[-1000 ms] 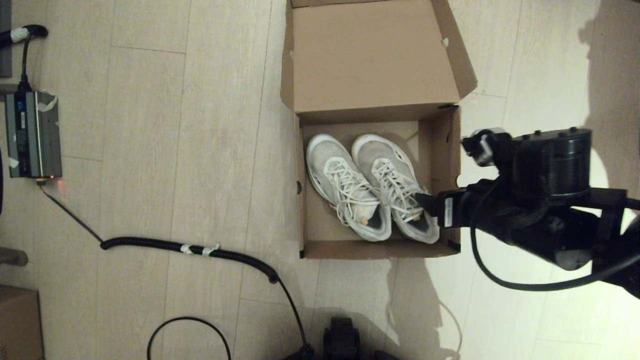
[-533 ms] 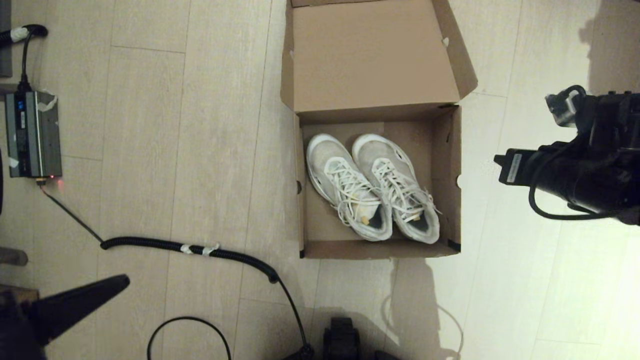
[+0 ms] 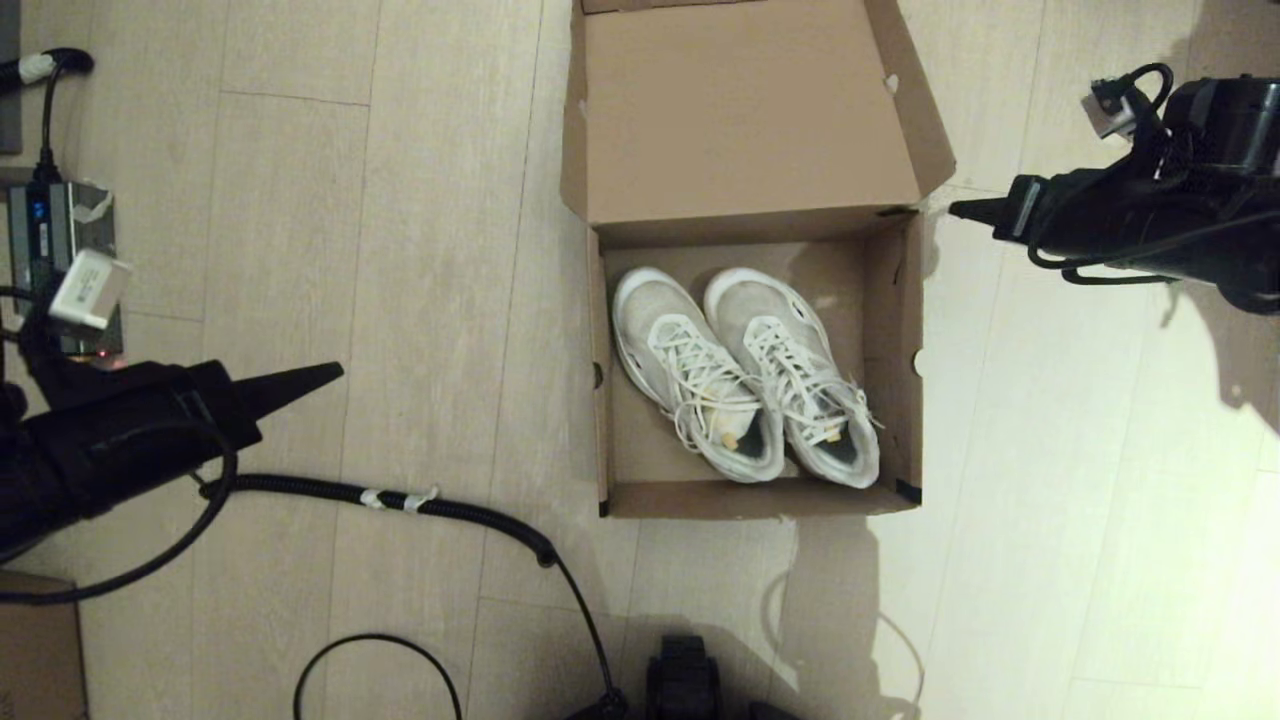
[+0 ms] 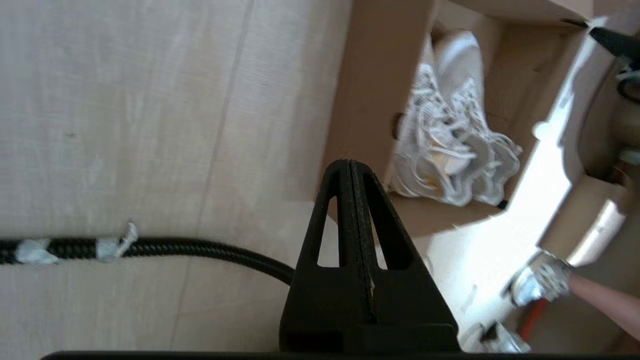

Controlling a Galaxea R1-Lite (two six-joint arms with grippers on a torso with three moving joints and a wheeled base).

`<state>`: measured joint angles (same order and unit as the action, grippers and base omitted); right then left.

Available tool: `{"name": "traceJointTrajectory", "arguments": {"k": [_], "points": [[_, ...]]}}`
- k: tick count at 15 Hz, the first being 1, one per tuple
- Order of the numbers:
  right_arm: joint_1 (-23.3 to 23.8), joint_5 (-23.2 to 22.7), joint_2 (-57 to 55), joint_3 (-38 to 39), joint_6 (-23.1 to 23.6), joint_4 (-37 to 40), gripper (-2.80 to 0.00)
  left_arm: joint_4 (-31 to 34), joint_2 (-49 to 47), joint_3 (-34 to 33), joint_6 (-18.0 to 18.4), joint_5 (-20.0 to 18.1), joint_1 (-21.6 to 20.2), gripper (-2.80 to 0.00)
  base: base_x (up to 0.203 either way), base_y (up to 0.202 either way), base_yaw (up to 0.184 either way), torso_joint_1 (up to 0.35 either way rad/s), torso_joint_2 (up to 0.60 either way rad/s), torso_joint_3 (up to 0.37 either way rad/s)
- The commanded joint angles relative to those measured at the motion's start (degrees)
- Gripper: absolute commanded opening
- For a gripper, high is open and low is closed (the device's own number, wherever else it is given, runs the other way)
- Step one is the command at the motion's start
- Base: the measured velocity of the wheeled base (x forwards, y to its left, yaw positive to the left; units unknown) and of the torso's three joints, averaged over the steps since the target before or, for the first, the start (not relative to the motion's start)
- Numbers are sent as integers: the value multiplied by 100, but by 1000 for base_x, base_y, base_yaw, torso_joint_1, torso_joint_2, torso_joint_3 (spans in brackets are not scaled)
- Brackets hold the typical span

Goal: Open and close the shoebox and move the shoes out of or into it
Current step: Close the shoe box

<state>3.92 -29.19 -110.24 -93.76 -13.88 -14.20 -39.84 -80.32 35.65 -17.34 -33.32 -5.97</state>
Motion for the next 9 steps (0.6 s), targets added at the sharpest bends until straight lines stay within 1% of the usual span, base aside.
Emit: {"name": "traceJointTrajectory", "arguments": {"k": [1, 2, 4, 5, 6, 7, 9], "points": [[311, -754, -779, -799, -56, 102, -280, -330, -135, -203, 0, 15, 11, -280, 0, 0, 0, 0, 0, 0], [511, -1341, -1053, -1114, -207, 186, -280, -329, -86, -253, 2, 27, 26, -280, 0, 0, 0, 0, 0, 0], [709, -1797, -1437, -1453, -678, 185, -280, -340, -72, -289, 2, 139, 44, -280, 0, 0, 0, 0, 0, 0], [778, -2017, -1586, -1646, -815, 128, -280, -340, -72, -313, 2, 186, 44, -280, 0, 0, 0, 0, 0, 0], [829, -2166, -1699, -1806, -1037, 39, -280, -342, -53, -339, 2, 195, 52, -280, 0, 0, 0, 0, 0, 0], [844, -2279, -1734, -1859, -1418, -248, -280, -340, -24, -352, 2, 202, 44, -280, 0, 0, 0, 0, 0, 0], [836, -2496, -1866, -1883, -2234, -1217, -280, -328, 37, -362, 2, 212, 44, -280, 0, 0, 0, 0, 0, 0]]}}
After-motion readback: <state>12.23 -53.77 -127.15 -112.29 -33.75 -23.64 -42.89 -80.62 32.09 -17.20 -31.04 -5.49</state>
